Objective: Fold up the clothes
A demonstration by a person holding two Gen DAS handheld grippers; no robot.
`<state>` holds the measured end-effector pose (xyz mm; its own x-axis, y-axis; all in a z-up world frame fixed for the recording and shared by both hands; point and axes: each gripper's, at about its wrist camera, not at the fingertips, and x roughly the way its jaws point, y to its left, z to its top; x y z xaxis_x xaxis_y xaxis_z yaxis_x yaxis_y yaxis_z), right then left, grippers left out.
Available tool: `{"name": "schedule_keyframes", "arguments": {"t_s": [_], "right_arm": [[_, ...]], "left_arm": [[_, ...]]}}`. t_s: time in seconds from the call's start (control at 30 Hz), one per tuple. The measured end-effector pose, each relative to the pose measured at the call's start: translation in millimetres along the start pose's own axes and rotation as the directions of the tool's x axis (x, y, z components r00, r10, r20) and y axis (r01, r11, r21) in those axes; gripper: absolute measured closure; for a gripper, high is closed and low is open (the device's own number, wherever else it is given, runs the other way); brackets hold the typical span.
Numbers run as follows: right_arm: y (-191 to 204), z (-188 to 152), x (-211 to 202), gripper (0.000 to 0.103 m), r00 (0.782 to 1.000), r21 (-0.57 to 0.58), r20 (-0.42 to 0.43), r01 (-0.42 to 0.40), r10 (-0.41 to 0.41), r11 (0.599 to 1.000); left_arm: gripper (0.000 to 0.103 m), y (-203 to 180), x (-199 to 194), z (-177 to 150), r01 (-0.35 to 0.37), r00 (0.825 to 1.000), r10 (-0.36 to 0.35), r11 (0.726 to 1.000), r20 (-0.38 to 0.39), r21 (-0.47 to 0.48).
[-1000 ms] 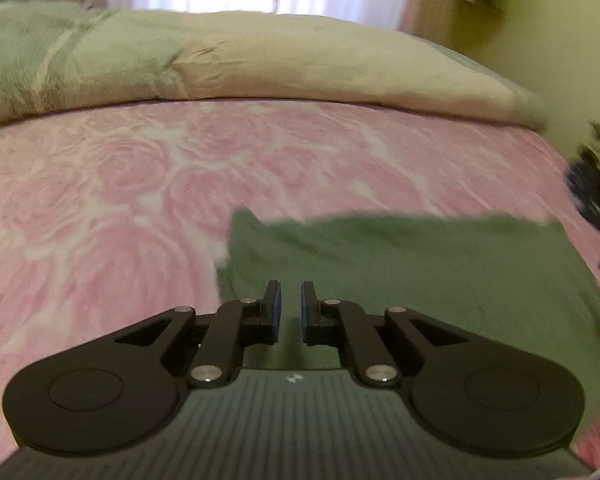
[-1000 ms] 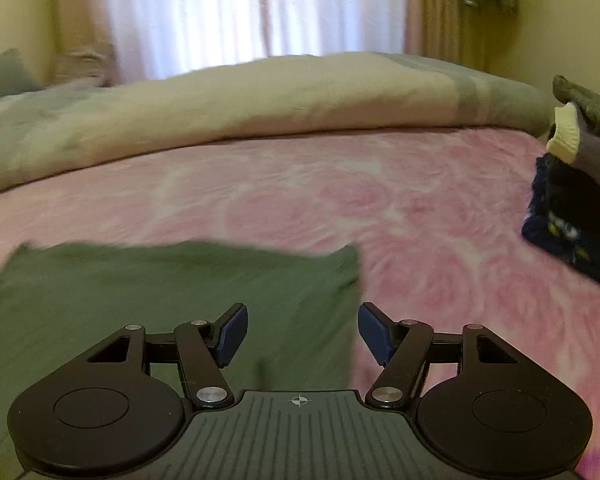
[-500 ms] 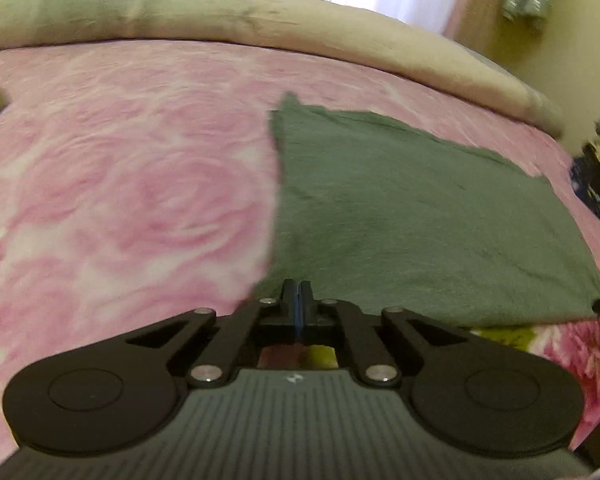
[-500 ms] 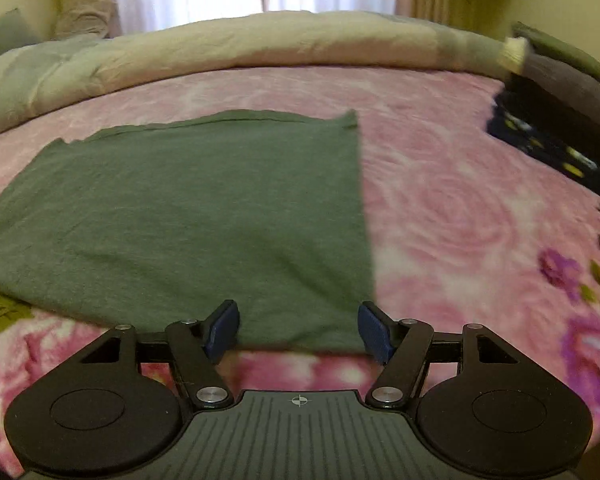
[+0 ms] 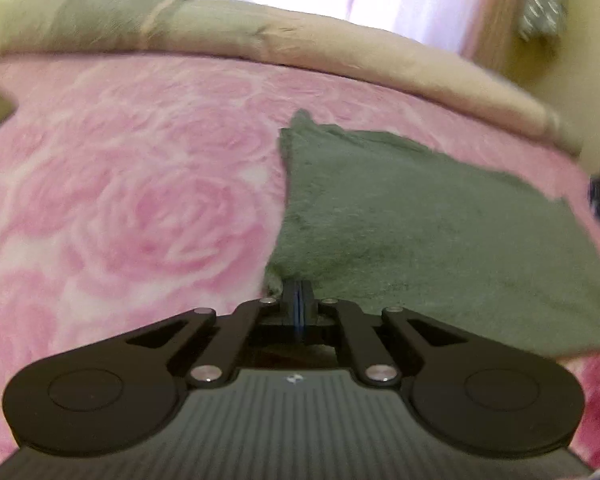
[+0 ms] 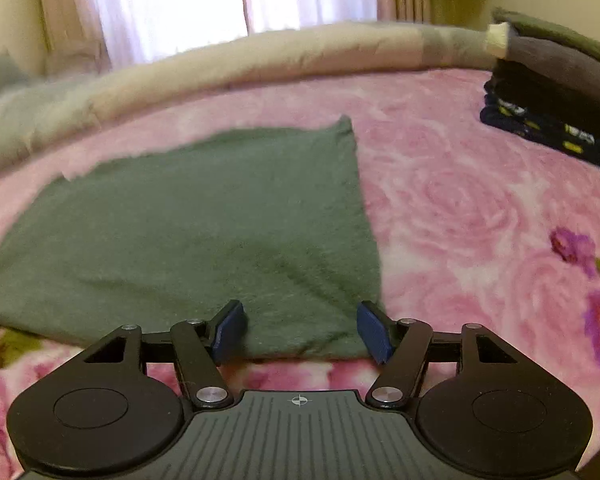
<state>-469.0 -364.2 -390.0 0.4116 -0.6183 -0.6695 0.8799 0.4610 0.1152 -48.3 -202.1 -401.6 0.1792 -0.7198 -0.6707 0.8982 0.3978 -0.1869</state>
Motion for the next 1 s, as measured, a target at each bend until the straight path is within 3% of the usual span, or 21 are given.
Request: {"name": "schedule_keyframes", "arguments": {"t_s": [0.13,0.17,0.27,0.4,0.57,0.7,0.77,0.83,0.93,1.0], "right_arm": [[-9,-6,-19,0.047,1.0,0.051,-0.024,0.02,-0.019,0.998],[-11,-10,-23,0.047,0.997,0.071,-0.056,0.064,-0.06,0.995],[-8,-6,-43,0.047,0.993,0.084,-0.044,0.112,-0.109,0.99],[12,9,-48,0.047,0.997,0.016,0.028,0.074,-0.075,0.997],[30,29,-19,0.047,0.999,-0.022,0.039,0.019,-0.018,1.0],[19,26,16,0.048,1.0,-0.043,0.008,0.012,-0.012,0.999],[8,20,23,0.056,1.0,-0.057,0.011,0.022,-0.022,0.998],[-1,16,19,0.061,0.999,-0.057,0.018,0.046,-0.045,0.997],[-23,15,-1,0.06,0.987,0.066,-0.015,0.16,-0.16,0.985],[-28,18,-17,0.06,0.985,0.105,0.023,0.168,-0.171,0.98]], "left_arm": [[0.101,3,-23,-6,-0.044,0.999,0.043,0.999,-0.033,-0.029],[0.1,1,-31,-7,-0.059,0.997,0.058,0.998,-0.042,-0.026],[0.098,-18,-54,-4,-0.119,0.993,0.119,0.992,-0.01,0.041],[0.098,-44,-56,11,-0.045,0.998,0.041,0.995,0.046,0.084],[0.095,-57,-15,32,0.027,0.998,-0.034,0.99,0.052,0.139],[0.096,-39,31,34,-0.034,0.999,0.037,0.987,-0.012,0.158],[0.1,-23,27,31,0.013,1.0,-0.013,0.992,-0.001,0.125],[0.1,-13,17,27,0.017,1.0,-0.016,0.994,-0.016,0.108],[0.1,-4,-1,24,-0.01,0.999,0.012,0.997,-0.033,0.078],[0.101,-9,-11,24,-0.057,0.997,0.06,0.995,-0.037,0.082]]}}
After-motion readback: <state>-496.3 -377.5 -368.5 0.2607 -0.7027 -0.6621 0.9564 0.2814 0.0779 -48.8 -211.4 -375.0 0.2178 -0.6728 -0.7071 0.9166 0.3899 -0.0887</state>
